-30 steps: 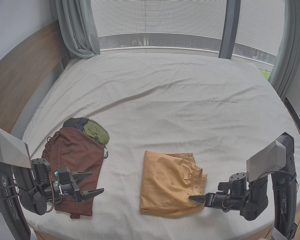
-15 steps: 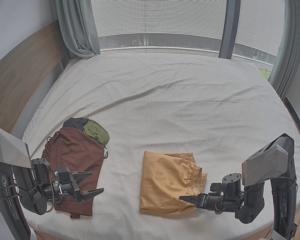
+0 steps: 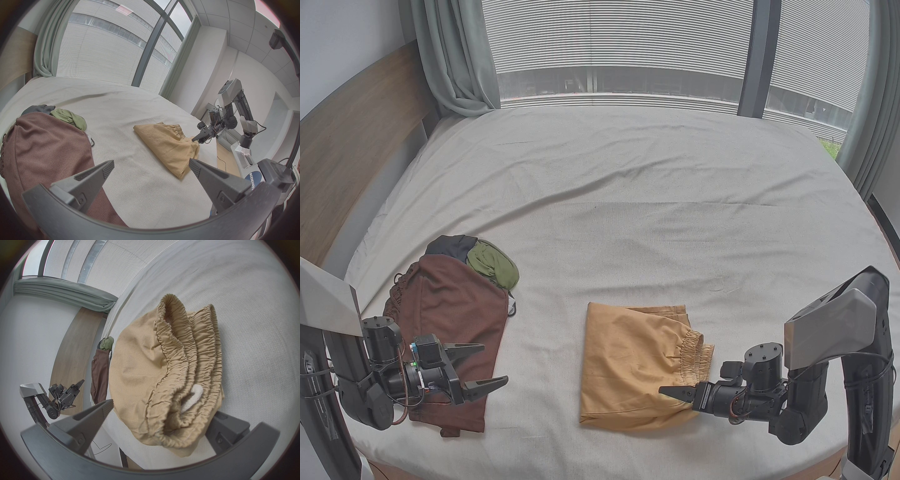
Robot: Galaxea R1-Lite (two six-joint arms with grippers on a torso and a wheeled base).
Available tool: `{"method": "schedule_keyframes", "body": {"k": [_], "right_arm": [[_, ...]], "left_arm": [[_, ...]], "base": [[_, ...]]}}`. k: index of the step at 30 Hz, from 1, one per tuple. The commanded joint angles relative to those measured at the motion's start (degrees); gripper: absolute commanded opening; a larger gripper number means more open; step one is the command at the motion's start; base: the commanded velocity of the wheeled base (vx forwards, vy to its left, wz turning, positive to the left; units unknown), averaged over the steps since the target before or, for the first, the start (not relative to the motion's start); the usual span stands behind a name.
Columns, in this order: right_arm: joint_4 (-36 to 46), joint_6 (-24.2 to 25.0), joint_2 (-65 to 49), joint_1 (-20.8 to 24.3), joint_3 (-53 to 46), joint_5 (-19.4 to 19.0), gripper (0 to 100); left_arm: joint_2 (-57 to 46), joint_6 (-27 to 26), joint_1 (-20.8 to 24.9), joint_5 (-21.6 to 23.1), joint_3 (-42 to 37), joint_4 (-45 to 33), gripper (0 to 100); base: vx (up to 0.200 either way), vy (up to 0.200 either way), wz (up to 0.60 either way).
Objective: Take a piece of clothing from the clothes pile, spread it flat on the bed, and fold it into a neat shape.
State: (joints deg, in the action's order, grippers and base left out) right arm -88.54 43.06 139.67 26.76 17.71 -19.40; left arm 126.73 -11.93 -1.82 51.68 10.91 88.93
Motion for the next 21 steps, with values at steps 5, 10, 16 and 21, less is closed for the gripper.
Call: {"method": "schedule_keyframes", "body": {"k": [5, 10, 16, 21], "right_arm": [[-0.05, 0.01, 0.25, 0.05, 0.04, -0.03, 0], [-0.14, 0.01, 0.17, 0.14, 0.04, -0.12, 0], [-0.14, 0.01, -0.45, 0.58, -0.13, -0.12, 0], [-0.14, 0.01, -3.61, 0.93, -0.49, -0.12, 0]], "left_arm": [[0.09, -0.02, 0.06, 0.0, -0.01, 0.01, 100], [0.09, -0.02, -0.03, 0.0, -0.01, 0.01, 100], [0.18, -0.11, -0.03, 0.0, -0.01, 0.01, 100], [0.0, -0.11, 0.06, 0.36, -0.19, 0.01, 100]], "base": [[0.0, 0.0, 0.0], [0.0, 0.0, 0.0], [0.0, 0.0, 0.0], [0.0, 0.0, 0.0]]}}
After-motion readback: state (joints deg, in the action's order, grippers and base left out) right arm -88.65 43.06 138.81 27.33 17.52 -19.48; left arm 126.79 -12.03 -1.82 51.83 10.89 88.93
